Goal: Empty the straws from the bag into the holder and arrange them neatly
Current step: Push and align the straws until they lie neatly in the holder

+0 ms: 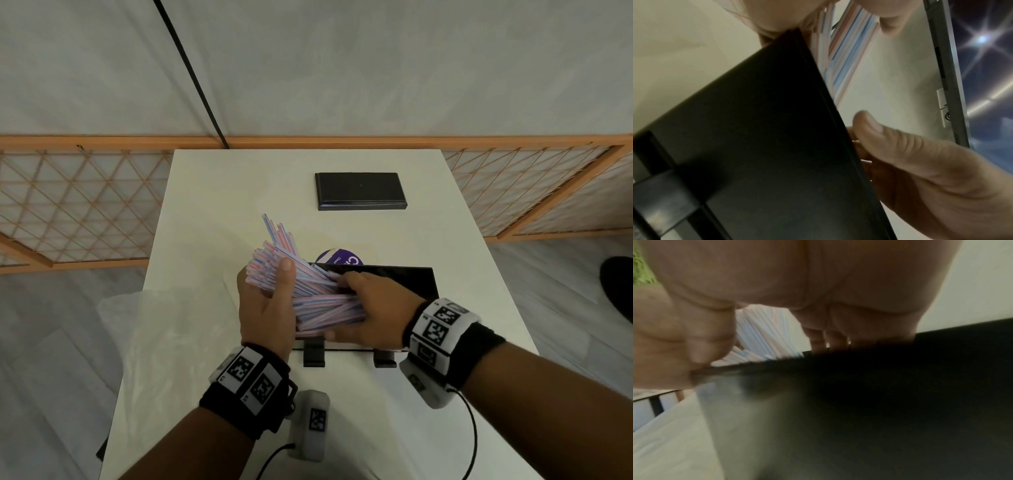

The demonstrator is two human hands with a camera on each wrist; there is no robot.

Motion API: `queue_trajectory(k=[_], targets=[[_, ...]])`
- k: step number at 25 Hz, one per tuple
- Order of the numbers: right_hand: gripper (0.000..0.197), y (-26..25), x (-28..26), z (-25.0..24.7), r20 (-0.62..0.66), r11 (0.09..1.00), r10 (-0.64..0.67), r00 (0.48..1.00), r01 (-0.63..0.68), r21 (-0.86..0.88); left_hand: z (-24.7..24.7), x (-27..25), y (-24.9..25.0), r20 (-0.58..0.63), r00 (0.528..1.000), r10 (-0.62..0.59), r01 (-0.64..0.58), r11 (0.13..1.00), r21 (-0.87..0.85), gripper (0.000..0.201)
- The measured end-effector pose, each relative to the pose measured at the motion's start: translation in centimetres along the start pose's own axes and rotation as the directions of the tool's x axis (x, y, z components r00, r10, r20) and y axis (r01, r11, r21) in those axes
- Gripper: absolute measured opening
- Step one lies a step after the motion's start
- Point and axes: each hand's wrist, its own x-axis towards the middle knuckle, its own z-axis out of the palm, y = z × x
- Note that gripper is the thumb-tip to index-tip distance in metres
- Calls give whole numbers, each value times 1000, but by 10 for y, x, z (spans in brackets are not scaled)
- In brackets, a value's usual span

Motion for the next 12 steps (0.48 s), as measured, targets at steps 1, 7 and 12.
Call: queue_trajectory(k=[1,7,12], targets=[[92,1,2,-6,45,1000,-16,999,16,-6,1,-1,1,2,1000,-5,5,1000,-12,68],[85,-7,21,-7,267,977,62,962,-4,-215,5,-6,-1,-26,999,-22,21,999,-45,75],[90,-18,19,-9,338,958,154,929,-56,-282,3,-6,-3,-82,996,32,-31,999,13,53]])
